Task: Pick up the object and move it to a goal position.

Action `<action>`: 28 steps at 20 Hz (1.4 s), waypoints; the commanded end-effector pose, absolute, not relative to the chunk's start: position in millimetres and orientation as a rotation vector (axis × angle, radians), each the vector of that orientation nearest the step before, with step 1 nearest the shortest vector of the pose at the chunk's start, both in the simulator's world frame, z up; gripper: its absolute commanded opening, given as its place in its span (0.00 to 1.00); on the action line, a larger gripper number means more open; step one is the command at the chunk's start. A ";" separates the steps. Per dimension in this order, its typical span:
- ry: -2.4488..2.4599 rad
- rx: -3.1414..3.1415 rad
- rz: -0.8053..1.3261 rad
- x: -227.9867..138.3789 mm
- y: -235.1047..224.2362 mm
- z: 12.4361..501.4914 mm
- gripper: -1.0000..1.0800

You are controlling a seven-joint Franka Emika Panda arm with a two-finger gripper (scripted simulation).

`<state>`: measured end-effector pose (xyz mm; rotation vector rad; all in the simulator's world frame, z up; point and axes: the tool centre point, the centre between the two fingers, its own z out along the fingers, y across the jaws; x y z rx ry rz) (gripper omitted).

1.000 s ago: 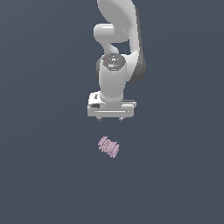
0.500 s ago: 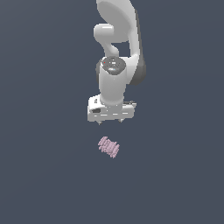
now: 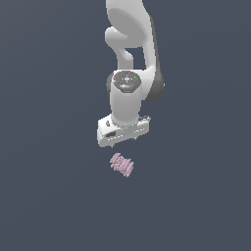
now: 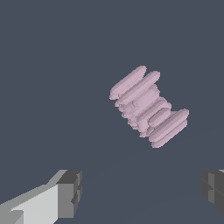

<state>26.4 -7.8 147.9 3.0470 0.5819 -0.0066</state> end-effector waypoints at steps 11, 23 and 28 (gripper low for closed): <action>1.081 2.925 -0.014 56.4 -9.9 135.5 0.96; 1.459 2.776 -0.005 78.7 -14.2 125.2 0.96; 1.537 2.738 -0.002 83.3 -15.4 123.1 0.96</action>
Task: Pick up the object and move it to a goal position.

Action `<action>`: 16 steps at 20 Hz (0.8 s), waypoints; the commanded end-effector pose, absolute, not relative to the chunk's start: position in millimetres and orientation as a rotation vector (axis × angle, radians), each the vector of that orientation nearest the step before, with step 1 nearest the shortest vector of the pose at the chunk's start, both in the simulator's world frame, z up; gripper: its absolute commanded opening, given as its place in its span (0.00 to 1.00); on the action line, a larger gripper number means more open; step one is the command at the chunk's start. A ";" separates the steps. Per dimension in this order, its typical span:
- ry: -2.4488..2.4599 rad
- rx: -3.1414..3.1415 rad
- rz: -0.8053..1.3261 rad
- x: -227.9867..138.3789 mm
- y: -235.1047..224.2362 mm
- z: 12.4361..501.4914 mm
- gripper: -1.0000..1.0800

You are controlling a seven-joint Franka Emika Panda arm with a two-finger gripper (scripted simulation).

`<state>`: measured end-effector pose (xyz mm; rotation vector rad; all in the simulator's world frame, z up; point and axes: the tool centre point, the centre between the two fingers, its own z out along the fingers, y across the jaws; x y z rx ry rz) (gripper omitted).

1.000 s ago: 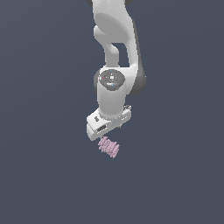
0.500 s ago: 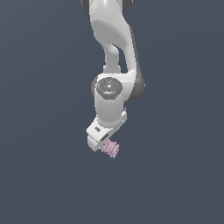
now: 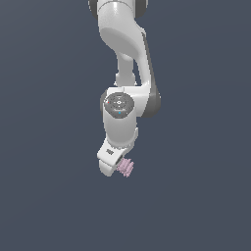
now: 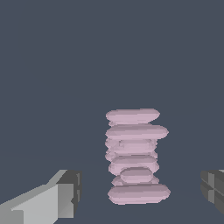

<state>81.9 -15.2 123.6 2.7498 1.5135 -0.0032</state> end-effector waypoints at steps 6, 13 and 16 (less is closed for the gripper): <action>1.569 2.722 0.000 85.3 -16.0 122.2 0.96; 1.565 2.724 0.000 84.6 -16.0 107.1 0.96; 1.568 2.722 0.000 84.0 -15.8 89.6 0.96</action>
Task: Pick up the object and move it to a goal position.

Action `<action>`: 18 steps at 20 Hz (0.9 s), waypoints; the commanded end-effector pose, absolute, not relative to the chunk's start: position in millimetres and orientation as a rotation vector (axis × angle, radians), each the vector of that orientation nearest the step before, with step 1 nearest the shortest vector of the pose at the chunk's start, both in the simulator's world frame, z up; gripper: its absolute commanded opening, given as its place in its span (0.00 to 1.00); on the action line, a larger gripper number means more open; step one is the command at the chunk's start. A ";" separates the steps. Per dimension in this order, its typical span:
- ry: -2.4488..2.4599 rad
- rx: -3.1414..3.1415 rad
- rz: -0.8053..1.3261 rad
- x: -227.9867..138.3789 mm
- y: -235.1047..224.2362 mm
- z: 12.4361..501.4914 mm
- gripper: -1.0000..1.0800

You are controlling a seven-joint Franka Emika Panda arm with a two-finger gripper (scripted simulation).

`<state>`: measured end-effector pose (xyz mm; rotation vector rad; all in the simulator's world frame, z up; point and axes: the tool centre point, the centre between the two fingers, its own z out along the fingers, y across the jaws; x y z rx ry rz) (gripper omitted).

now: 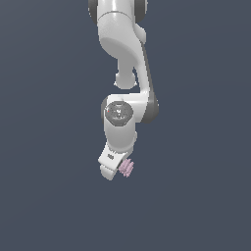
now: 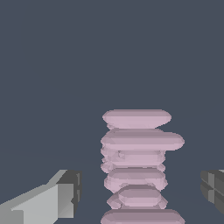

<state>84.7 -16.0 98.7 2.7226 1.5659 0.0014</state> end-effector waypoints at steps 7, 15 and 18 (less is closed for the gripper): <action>1.570 2.721 0.000 84.3 -15.9 70.5 0.96; 1.570 2.721 0.000 85.2 -15.8 72.1 0.00; 1.570 2.721 0.000 85.2 -15.8 72.1 0.00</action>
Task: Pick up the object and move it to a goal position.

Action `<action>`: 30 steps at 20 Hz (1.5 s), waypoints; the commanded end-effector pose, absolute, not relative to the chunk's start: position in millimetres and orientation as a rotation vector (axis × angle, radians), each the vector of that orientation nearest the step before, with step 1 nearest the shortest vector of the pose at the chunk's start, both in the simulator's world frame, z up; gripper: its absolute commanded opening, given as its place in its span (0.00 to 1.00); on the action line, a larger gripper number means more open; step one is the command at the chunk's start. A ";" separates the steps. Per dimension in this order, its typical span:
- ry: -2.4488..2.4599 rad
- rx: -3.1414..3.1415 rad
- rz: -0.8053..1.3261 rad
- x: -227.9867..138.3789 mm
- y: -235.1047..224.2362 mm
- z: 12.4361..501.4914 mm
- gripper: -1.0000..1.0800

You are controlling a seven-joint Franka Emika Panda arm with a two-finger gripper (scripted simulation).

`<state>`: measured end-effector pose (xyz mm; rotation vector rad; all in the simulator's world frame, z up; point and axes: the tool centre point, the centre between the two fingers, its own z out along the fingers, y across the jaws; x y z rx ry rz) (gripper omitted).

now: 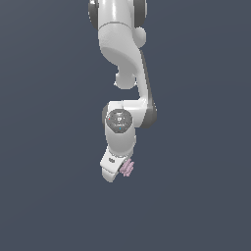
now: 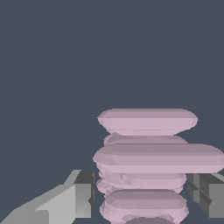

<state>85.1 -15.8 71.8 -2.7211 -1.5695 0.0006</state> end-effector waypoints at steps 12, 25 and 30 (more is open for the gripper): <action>-1.570 -2.722 0.001 80.8 -18.9 93.8 0.00; -1.571 -2.721 0.001 58.4 -34.0 210.4 0.00; -1.572 -2.720 0.001 47.6 -41.3 269.3 0.00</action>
